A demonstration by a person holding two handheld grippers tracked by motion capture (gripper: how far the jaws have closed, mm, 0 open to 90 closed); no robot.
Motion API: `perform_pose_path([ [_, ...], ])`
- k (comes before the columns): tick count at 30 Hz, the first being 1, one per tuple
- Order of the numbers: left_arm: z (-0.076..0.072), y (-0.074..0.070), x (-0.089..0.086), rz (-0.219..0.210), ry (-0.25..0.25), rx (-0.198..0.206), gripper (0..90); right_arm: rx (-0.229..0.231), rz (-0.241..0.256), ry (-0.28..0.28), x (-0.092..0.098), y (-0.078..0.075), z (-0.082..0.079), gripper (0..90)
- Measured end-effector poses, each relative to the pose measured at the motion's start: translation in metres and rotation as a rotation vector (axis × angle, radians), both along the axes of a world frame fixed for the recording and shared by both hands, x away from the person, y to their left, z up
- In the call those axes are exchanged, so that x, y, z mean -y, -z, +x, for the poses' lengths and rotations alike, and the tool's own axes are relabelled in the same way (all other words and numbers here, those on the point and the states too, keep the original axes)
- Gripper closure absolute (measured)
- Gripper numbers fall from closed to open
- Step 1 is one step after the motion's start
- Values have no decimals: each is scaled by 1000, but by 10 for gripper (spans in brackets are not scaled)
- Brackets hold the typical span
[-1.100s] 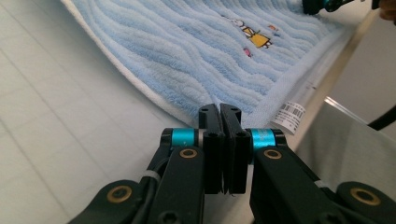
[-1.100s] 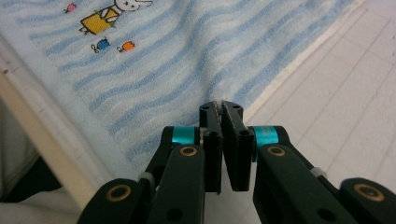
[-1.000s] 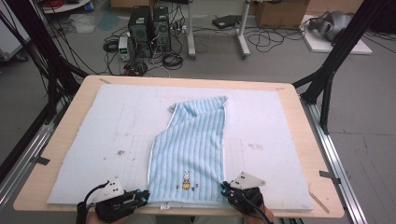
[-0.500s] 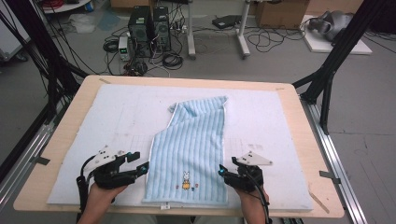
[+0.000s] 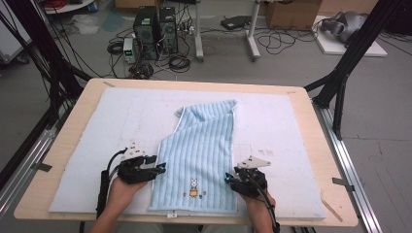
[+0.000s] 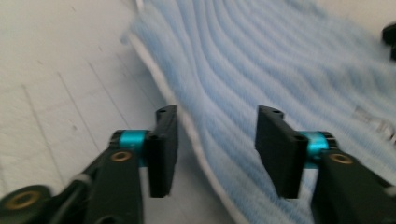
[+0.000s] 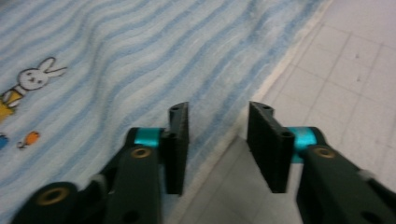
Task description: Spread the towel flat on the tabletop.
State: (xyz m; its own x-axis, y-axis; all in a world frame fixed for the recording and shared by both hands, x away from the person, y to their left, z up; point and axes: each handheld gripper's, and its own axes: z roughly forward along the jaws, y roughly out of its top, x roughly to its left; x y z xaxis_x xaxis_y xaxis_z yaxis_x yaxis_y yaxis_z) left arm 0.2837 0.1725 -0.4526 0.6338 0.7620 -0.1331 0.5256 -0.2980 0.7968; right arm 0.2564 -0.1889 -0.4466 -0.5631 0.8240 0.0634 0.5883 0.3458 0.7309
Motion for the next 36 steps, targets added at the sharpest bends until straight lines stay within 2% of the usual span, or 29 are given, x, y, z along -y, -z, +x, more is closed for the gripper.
perform_pose_path([
  [1,-3,-1,3,29,20,24,615,-7,5,-14,0,-1,-1,730],
  [2,-6,-1,6,55,69,43,769,-11,13,-30,1,0,-1,777],
  [3,-10,-1,9,83,73,66,841,-9,12,-42,0,0,-2,821],
  [4,-12,-2,11,83,69,63,861,-13,14,-50,0,0,-3,846],
  [8,-19,-1,6,19,87,13,868,-18,17,-73,1,-1,-9,860],
  [13,-37,0,-1,-13,138,-4,869,-8,9,-97,8,-3,-26,861],
  [15,-45,0,-4,-38,165,-11,868,-4,18,-101,11,-4,-33,860],
  [18,-57,1,-7,-47,190,-1,867,5,55,-100,15,-8,-46,860],
  [22,-75,3,-7,-75,230,1,867,13,47,-109,18,-10,-59,860],
  [25,-86,9,-8,-88,269,28,865,4,56,-105,23,-7,-69,860],
  [27,-87,10,-11,-113,273,28,826,-11,64,-101,25,-2,-75,855],
  [29,-84,8,-11,-138,238,28,605,-3,72,-94,26,-1,-77,807],
  [30,-82,6,-12,-143,223,36,542,4,88,-85,26,-1,-76,756],
  [32,-76,0,-13,-155,196,58,479,30,124,-61,26,-5,-70,668],
  [34,-68,-7,-16,-173,173,71,446,62,129,-22,23,-8,-59,570],
  [36,-58,-14,-19,-174,142,86,432,73,134,13,20,-9,-46,558],
])
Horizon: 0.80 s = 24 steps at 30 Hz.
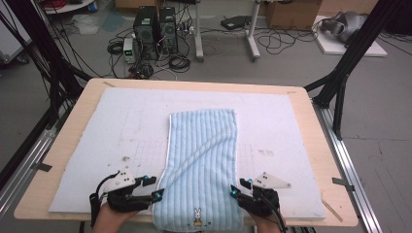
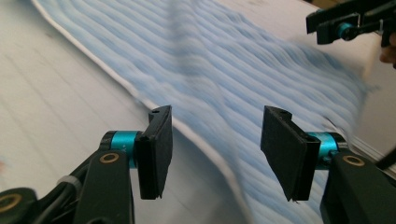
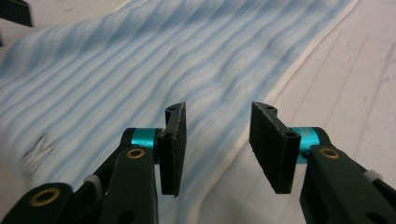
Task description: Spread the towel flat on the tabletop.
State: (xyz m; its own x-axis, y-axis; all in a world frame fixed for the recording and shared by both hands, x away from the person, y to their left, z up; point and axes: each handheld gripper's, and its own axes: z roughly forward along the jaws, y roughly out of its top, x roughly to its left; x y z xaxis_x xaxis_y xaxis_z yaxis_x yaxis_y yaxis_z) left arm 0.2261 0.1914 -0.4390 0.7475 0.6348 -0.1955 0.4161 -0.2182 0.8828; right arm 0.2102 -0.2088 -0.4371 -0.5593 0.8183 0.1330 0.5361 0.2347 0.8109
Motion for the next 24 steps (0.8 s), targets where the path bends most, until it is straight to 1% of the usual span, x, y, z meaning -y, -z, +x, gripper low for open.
perform_pose_path([
  [1,5,-2,-2,-6,-17,2,432,3,-8,9,-2,1,7,563],
  [2,11,-4,-4,-5,-35,6,432,-1,-21,14,-4,2,15,590],
  [4,21,-5,-7,-1,-74,5,438,-21,-47,19,-10,7,27,624],
  [5,25,-6,-9,-4,-91,6,438,-27,-72,19,-12,10,31,656],
  [6,28,-6,-10,-4,-107,7,437,-42,-88,13,-15,13,34,681],
  [7,31,-7,-12,-2,-116,8,438,-27,-101,13,-16,14,34,752],
  [9,36,-8,-14,-18,-131,7,438,-27,-124,-9,-16,13,30,867],
  [10,38,-9,-15,-20,-142,14,441,-23,-141,-29,-15,12,28,871],
  [12,45,-12,-15,-17,-155,21,444,-28,-165,-56,-12,10,21,874],
  [14,51,-14,-14,-14,-157,34,450,-28,-175,-66,-8,9,12,874],
  [15,53,-15,-14,-19,-168,49,460,-21,-173,-68,-4,10,7,874],
  [16,57,-16,-13,-13,-177,63,463,-14,-167,-66,-2,11,3,873],
  [17,60,-17,-13,-8,-188,67,463,-16,-156,-68,0,11,0,872],
  [18,66,-18,-12,-12,-193,70,463,-16,-152,-68,2,11,-1,858],
  [20,77,-18,-12,-45,-210,73,463,-5,-133,-79,4,10,-1,765],
  [22,90,-18,-8,-29,-218,56,462,15,-101,-76,6,7,5,684],
  [24,103,-21,-5,-30,-208,36,462,23,-66,-57,9,4,15,645],
])
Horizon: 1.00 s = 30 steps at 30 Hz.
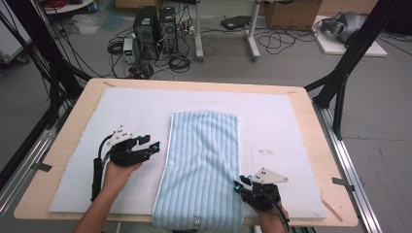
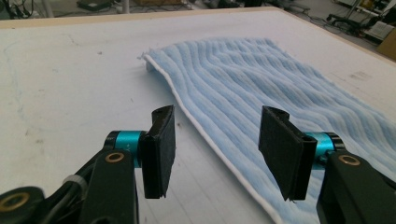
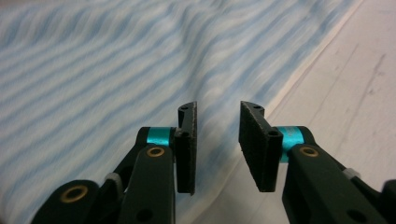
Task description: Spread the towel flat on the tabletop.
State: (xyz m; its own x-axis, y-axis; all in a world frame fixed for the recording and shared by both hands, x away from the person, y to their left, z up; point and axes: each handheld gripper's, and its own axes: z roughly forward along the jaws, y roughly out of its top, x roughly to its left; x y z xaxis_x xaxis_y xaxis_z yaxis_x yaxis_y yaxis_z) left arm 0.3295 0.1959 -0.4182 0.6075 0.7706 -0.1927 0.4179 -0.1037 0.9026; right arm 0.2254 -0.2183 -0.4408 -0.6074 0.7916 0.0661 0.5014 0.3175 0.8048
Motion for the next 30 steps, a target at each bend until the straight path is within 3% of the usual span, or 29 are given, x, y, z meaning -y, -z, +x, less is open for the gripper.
perform_pose_path([
  [2,11,-6,6,15,0,-3,449,3,29,15,3,-3,10,639],
  [6,33,-23,16,35,20,29,408,13,38,43,7,-8,27,598],
  [8,45,-28,20,38,36,15,376,16,29,55,9,-10,34,603],
  [9,53,-29,22,20,53,-4,371,13,29,61,11,-11,37,617],
  [11,65,-29,26,29,43,-32,355,21,31,69,13,-13,41,629],
  [13,76,-27,29,34,28,-52,346,21,30,74,14,-14,43,628],
  [15,85,-25,33,68,-2,-77,365,27,42,75,15,-15,43,628],
  [21,108,-16,38,93,-66,-87,447,42,59,67,15,-16,44,622],
  [26,136,-6,50,127,-109,-131,469,44,74,64,17,-14,45,616],
  [28,147,0,55,120,-129,-148,469,46,68,63,18,-12,44,615],
  [30,153,8,60,146,-150,-175,472,48,73,69,21,-11,43,613],
])
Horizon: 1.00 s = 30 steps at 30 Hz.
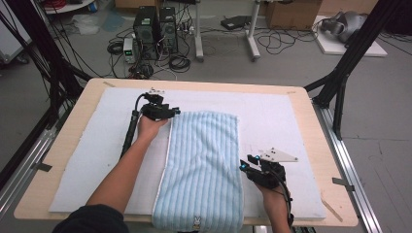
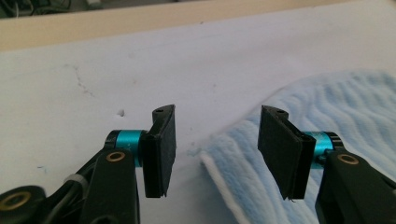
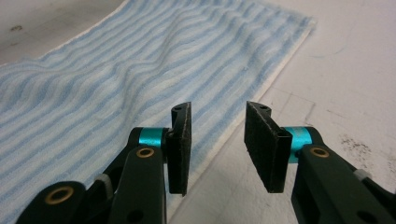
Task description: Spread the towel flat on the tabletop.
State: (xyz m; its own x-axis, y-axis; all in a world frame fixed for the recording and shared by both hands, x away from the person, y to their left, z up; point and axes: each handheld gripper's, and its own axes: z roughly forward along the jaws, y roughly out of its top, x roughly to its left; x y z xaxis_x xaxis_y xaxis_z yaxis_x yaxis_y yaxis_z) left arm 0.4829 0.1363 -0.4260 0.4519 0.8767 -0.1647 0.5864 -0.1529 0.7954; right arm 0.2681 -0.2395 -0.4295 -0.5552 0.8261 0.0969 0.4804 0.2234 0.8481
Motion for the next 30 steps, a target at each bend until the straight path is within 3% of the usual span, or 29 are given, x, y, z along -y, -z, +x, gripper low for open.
perform_pose_path([
  [3,4,10,2,22,-31,-36,512,4,13,14,6,1,0,613],
  [5,5,17,4,46,-27,-72,522,6,21,20,9,1,-1,607],
  [8,-1,17,11,149,1,-32,572,13,22,17,10,0,0,600],
  [9,-4,16,13,174,37,-18,658,14,21,17,9,1,0,598],
  [10,-7,16,15,200,62,-4,822,12,21,14,9,1,1,592],
  [12,-10,17,17,233,63,20,847,9,24,14,7,2,4,590],
  [13,-10,15,14,255,40,30,849,1,27,16,5,3,5,590],
  [17,-7,6,-6,203,-46,105,848,-3,21,7,0,4,12,590],
  [18,-6,5,-9,164,-55,107,840,-6,23,6,-1,4,14,591],
  [19,-5,6,-11,122,-54,91,785,-9,26,3,-3,5,16,591],
  [21,-3,8,-13,97,-72,41,456,-11,27,6,-6,6,25,591],
  [24,-7,9,-17,64,-70,36,415,-21,7,20,-10,5,42,595],
  [30,-21,8,-32,9,-53,14,414,-21,-54,57,-19,-2,98,564],
])
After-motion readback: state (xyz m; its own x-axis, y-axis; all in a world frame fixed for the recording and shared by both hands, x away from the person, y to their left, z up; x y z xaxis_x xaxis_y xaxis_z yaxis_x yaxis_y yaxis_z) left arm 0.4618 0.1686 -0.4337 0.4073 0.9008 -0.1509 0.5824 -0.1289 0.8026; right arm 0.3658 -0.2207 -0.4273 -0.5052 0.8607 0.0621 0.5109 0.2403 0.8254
